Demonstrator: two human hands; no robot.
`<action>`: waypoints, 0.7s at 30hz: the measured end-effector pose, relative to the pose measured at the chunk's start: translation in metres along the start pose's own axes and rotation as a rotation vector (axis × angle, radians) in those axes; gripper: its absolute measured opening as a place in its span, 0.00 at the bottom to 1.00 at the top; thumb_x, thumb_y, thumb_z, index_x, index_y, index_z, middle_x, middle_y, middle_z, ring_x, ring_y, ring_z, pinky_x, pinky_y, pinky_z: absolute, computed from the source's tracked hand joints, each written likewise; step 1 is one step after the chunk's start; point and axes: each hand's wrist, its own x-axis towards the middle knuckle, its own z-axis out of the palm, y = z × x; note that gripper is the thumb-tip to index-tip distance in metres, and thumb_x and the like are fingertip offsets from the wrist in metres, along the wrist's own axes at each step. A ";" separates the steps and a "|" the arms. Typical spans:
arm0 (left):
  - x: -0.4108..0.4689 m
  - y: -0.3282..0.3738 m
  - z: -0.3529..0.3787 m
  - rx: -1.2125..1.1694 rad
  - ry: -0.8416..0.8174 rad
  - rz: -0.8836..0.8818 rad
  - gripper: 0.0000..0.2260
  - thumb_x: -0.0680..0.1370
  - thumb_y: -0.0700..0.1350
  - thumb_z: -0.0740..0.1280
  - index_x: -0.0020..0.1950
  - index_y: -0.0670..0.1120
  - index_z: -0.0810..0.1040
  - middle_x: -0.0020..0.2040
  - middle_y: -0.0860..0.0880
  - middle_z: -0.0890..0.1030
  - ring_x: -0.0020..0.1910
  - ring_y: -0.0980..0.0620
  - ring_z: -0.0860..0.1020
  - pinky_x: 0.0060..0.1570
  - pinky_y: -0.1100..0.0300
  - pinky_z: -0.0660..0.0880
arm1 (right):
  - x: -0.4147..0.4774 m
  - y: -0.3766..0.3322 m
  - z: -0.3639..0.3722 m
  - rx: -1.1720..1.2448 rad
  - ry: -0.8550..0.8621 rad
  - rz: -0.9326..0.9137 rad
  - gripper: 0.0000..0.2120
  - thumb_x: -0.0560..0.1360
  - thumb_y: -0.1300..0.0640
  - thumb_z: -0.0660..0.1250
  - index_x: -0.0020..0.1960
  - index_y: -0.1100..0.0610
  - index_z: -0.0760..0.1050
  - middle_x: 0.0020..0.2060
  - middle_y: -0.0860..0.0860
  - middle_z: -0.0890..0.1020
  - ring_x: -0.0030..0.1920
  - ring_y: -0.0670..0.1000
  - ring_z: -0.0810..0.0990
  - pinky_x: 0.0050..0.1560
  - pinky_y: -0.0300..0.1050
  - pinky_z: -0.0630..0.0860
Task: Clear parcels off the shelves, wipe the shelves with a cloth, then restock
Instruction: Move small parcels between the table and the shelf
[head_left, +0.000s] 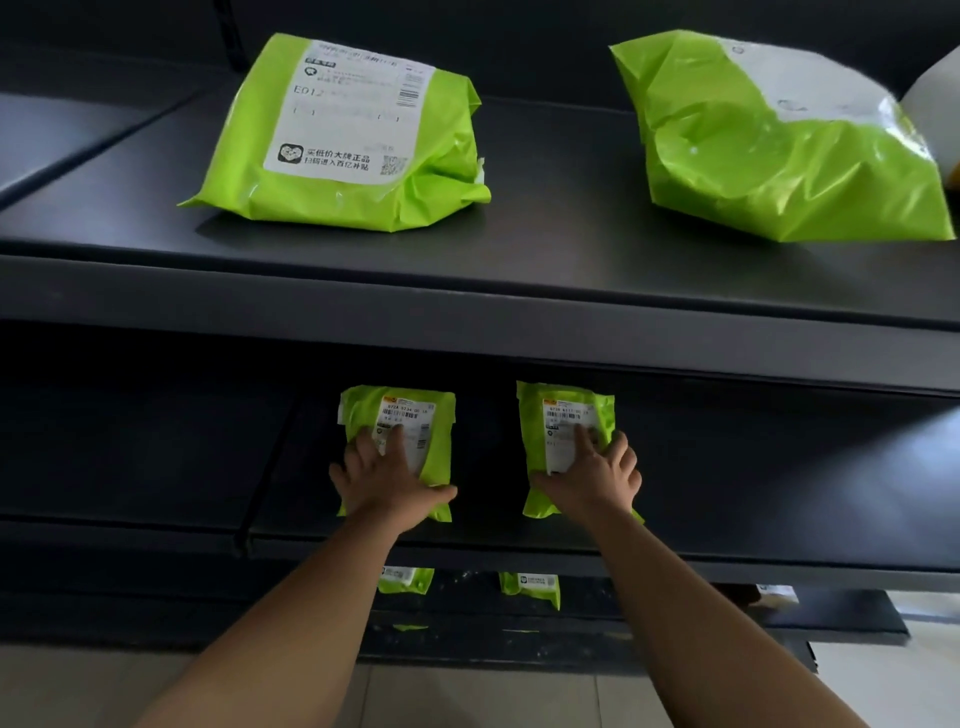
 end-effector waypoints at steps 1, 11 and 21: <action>-0.001 0.001 0.001 0.004 -0.024 0.004 0.50 0.64 0.69 0.70 0.77 0.54 0.46 0.76 0.43 0.46 0.75 0.40 0.45 0.73 0.42 0.49 | -0.002 0.001 0.000 0.009 -0.028 -0.008 0.45 0.65 0.34 0.69 0.75 0.42 0.52 0.72 0.59 0.50 0.71 0.62 0.54 0.70 0.58 0.58; 0.008 -0.005 -0.003 -0.021 -0.018 0.047 0.38 0.70 0.57 0.71 0.75 0.56 0.55 0.75 0.42 0.48 0.75 0.40 0.47 0.71 0.43 0.55 | -0.002 0.012 -0.005 0.083 -0.050 0.046 0.37 0.69 0.44 0.70 0.72 0.41 0.55 0.66 0.58 0.57 0.66 0.62 0.61 0.66 0.57 0.65; 0.011 0.002 -0.008 0.053 -0.026 0.056 0.39 0.70 0.60 0.71 0.74 0.52 0.55 0.75 0.41 0.50 0.75 0.40 0.48 0.71 0.39 0.55 | -0.003 0.018 -0.007 0.047 -0.070 0.064 0.42 0.70 0.37 0.68 0.75 0.41 0.48 0.73 0.61 0.49 0.72 0.63 0.53 0.72 0.61 0.54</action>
